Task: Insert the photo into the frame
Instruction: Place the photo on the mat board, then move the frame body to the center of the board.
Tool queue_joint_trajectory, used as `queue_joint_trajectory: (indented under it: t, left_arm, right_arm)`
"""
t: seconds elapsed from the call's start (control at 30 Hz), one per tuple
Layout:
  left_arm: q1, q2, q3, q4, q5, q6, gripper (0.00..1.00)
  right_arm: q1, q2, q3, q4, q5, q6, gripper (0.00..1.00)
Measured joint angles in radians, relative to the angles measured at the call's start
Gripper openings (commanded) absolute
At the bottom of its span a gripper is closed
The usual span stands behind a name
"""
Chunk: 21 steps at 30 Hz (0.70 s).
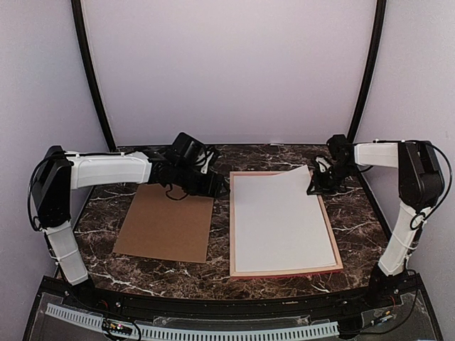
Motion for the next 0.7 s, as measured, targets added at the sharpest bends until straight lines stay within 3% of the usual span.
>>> queue_joint_trajectory:
  t: [0.43, 0.7]
  left_arm:
    - [0.032, -0.069, -0.028, -0.058, -0.095, 0.036, 0.82]
    - [0.107, -0.137, -0.087, -0.084, -0.129, 0.051, 0.94]
  right_arm:
    - [0.0, -0.002, 0.029, -0.002, 0.161, 0.042, 0.51]
    - [0.026, -0.111, 0.024, 0.002, 0.256, 0.066, 0.61]
